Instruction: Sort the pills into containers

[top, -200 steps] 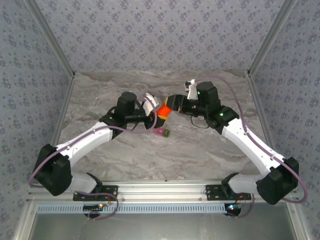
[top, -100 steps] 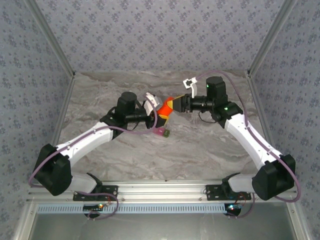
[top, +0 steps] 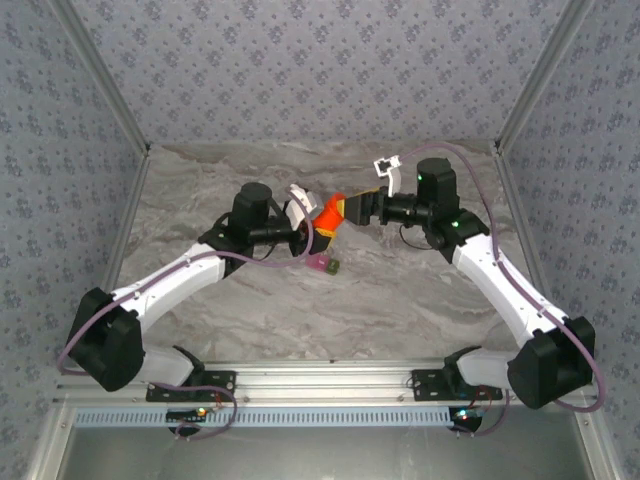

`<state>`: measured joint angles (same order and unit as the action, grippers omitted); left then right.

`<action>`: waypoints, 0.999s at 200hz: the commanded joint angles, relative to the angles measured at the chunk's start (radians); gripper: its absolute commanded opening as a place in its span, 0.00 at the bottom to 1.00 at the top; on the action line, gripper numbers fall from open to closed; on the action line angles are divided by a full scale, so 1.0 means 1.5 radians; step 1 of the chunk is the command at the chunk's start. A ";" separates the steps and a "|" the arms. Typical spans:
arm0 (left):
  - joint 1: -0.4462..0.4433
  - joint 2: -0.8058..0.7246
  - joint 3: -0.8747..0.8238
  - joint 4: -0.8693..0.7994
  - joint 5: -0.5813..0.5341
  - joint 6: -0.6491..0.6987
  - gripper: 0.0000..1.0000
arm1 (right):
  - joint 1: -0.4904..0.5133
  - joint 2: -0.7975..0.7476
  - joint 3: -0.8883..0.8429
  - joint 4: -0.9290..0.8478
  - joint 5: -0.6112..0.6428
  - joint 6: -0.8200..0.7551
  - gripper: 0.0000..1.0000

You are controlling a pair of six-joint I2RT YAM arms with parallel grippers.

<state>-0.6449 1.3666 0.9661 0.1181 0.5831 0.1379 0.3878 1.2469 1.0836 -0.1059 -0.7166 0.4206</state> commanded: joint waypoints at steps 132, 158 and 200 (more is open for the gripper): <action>0.003 0.006 0.018 0.006 0.014 -0.001 0.00 | 0.103 0.003 0.036 -0.049 0.222 0.207 0.64; 0.003 0.007 0.017 0.007 0.015 -0.001 0.00 | 0.102 0.000 0.037 -0.053 0.218 0.176 0.51; 0.004 0.004 0.018 0.005 0.019 -0.001 0.00 | 0.052 0.035 0.054 -0.075 0.020 -0.148 0.50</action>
<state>-0.6415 1.3804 0.9661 0.1043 0.5831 0.1379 0.5137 1.2716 1.1378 -0.1806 -0.4870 0.5346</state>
